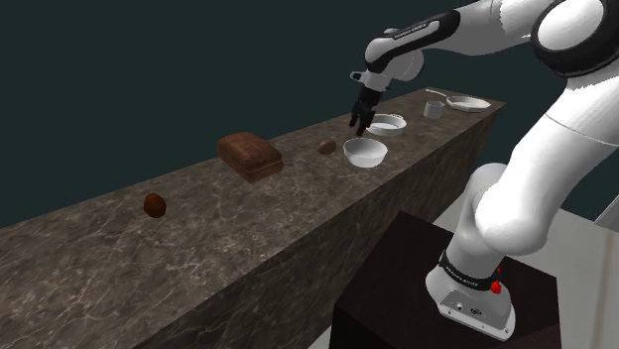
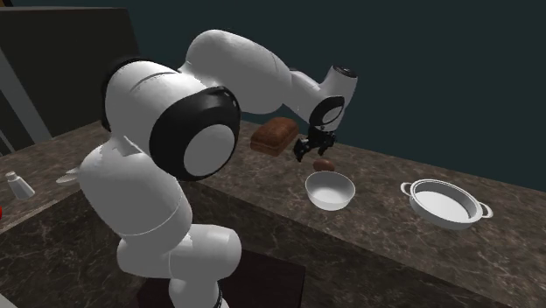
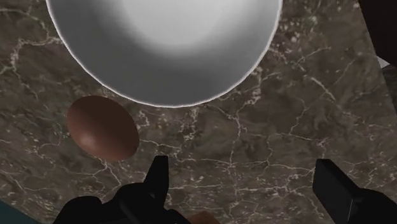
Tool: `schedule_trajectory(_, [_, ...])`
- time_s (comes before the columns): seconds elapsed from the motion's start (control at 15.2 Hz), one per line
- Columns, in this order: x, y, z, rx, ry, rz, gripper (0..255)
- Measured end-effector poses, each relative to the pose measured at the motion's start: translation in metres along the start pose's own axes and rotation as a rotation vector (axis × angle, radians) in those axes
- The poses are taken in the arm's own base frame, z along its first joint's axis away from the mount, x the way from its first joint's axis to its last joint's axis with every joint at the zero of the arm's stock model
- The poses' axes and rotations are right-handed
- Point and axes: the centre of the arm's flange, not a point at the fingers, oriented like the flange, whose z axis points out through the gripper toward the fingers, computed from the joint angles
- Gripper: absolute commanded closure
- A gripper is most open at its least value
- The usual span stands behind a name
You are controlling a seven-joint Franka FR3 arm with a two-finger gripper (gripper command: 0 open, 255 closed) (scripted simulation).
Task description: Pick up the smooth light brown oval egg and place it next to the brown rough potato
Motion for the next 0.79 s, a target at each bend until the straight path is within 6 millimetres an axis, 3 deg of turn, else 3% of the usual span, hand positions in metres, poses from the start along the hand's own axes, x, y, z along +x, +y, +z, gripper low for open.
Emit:
schedule_trajectory(0.4, [-0.006,0.074,0.037,0.036,0.006,-0.146,0])
schedule_trajectory(0.79, [0.007,0.140,0.084,0.071,0.018,-0.298,0])
